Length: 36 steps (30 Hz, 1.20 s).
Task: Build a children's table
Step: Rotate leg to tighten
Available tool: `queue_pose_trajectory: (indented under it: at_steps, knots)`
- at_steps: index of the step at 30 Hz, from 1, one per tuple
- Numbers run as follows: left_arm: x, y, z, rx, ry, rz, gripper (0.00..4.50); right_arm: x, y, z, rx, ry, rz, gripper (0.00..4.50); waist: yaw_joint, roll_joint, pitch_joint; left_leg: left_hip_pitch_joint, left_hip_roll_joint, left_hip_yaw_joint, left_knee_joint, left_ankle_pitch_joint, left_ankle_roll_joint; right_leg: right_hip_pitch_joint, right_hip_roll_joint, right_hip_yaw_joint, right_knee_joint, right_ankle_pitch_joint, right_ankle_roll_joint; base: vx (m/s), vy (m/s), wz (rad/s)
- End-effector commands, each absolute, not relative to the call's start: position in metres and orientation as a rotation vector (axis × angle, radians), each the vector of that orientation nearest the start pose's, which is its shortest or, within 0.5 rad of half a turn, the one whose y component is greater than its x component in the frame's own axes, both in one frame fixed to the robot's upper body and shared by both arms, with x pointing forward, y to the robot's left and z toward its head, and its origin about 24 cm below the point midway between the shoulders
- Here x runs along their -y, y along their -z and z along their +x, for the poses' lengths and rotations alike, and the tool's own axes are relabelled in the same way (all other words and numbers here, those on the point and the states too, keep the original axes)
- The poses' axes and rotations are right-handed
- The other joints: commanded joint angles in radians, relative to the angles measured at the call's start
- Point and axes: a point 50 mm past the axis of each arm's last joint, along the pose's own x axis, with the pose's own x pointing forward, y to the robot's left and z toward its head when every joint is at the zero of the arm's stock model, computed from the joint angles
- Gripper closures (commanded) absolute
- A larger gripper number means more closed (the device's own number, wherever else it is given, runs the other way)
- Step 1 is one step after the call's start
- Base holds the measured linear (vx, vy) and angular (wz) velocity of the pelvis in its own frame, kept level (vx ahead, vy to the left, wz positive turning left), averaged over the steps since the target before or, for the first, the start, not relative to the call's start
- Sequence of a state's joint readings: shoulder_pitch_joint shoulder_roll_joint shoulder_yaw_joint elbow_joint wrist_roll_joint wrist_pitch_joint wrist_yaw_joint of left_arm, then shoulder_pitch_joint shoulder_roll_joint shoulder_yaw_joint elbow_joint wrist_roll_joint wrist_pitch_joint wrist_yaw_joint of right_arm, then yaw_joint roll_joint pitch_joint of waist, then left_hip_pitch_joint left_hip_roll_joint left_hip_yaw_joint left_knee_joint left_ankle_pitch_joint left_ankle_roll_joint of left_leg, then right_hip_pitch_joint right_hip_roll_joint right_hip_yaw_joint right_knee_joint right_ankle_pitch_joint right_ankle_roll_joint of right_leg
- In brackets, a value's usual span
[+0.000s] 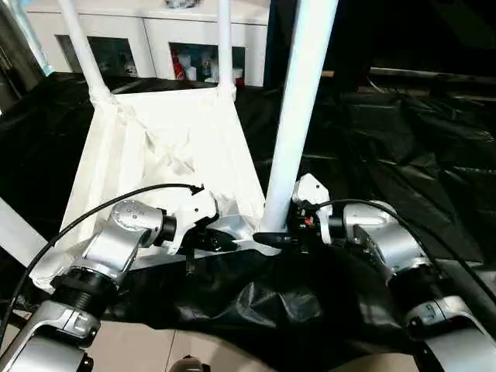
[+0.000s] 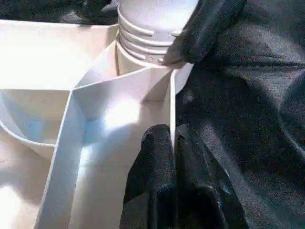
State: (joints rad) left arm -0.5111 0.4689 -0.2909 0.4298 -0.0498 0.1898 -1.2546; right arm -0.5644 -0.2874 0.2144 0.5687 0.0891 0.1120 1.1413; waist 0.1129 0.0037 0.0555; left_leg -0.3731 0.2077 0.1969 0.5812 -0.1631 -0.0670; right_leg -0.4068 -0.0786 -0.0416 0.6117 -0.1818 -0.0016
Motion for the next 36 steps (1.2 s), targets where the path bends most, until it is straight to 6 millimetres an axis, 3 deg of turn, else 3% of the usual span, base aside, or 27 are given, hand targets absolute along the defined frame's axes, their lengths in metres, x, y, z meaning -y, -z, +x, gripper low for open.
queue_pose_trajectory:
  at_steps: [1,11,14,16,19,20,21,23,26,29,34,36]
  knots:
    - [-0.15,-0.06,0.297,-0.473,1.415,0.379,4.5,0.117,-0.057,0.315,-0.315,-1.294,-0.193,0.88,-0.004,0.006,-0.07,0.02,0.023,-0.01,-0.067,-0.256,0.001,0.044,-0.05,0.033,-0.062,-0.147,-0.234,0.0,0.0,0.0]
    - [-0.15,-0.061,0.303,-0.46,1.343,0.366,4.5,0.111,-0.053,0.312,-0.315,-1.278,-0.148,1.69,-0.004,0.004,-0.069,0.02,0.023,-0.01,-0.067,-0.264,-0.005,0.042,-0.051,0.033,-0.064,-0.166,-0.232,0.0,0.0,0.0]
    - [-0.146,-0.063,0.31,-0.43,1.28,0.341,4.5,0.107,-0.051,0.319,-0.289,-1.169,-0.108,1.79,-0.008,0.005,-0.067,0.02,0.022,-0.012,-0.069,-0.273,-0.015,0.04,-0.054,0.034,-0.066,-0.194,-0.227,0.0,0.0,0.0]
    - [-0.137,-0.064,0.318,-0.416,1.211,0.324,4.5,0.1,-0.045,0.328,-0.288,-0.996,-0.052,1.79,-0.012,0.003,-0.067,0.022,0.021,-0.013,-0.07,-0.282,-0.023,0.039,-0.055,0.035,-0.069,-0.224,-0.218,0.0,0.0,0.0]
    - [-0.127,-0.065,0.325,-0.409,1.159,0.319,4.5,0.091,-0.038,0.332,-0.3,-0.867,-0.007,1.81,-0.029,0.001,-0.066,0.019,0.018,-0.018,-0.074,-0.296,-0.043,0.04,-0.056,0.035,-0.075,-0.28,-0.196,0.0,0.0,0.0]
    - [-0.121,-0.066,0.33,-0.401,1.125,0.313,4.5,0.084,-0.034,0.333,-0.307,-0.793,0.019,1.81,-0.031,0.001,-0.067,0.016,0.018,-0.019,-0.074,-0.286,-0.039,0.044,-0.057,0.034,-0.073,-0.272,-0.19,0.0,0.0,0.0]
    - [-0.118,-0.066,0.332,-0.398,1.11,0.306,4.5,0.081,-0.032,0.334,-0.31,-0.761,0.029,1.81,-0.035,0.002,-0.068,0.019,0.016,-0.015,-0.071,-0.276,-0.036,0.038,-0.054,0.036,-0.074,-0.247,-0.192,0.0,0.0,0.0]
    - [-0.108,-0.068,0.338,-0.384,1.057,0.291,4.5,0.072,-0.027,0.336,-0.331,-0.656,0.072,1.81,-0.038,0.003,-0.069,0.018,0.015,-0.015,-0.07,-0.263,-0.036,0.04,-0.054,0.036,-0.072,-0.222,-0.2,0.0,0.0,0.0]
    - [-0.097,-0.07,0.343,-0.364,1.01,0.273,4.5,0.056,-0.023,0.335,-0.338,-0.62,0.044,1.81,-0.042,0.007,-0.069,0.018,0.013,-0.014,-0.07,-0.261,-0.036,0.04,-0.052,0.034,-0.073,-0.203,-0.207,0.0,0.0,0.0]
    - [-0.09,-0.071,0.343,-0.354,1.027,0.27,4.5,0.046,-0.027,0.335,-0.319,-0.648,0.09,1.11,-0.041,0.009,-0.07,0.018,0.014,-0.015,-0.07,-0.27,-0.023,0.044,-0.052,0.035,-0.073,-0.188,-0.205,0.0,0.0,0.0]
    - [-0.092,-0.07,0.338,-0.348,1.086,0.278,4.5,0.049,-0.032,0.336,-0.294,-0.701,0.057,0.83,-0.042,0.009,-0.068,0.02,0.015,-0.015,-0.073,-0.294,-0.018,0.043,-0.051,0.034,-0.076,-0.206,-0.208,0.0,0.0,0.0]
    - [-0.1,-0.066,0.333,-0.363,1.115,0.291,4.5,0.059,-0.036,0.337,-0.274,-0.766,-0.007,0.64,-0.043,0.01,-0.069,0.018,0.016,-0.015,-0.072,-0.285,-0.016,0.046,-0.05,0.033,-0.073,-0.182,-0.214,0.0,0.0,0.0]
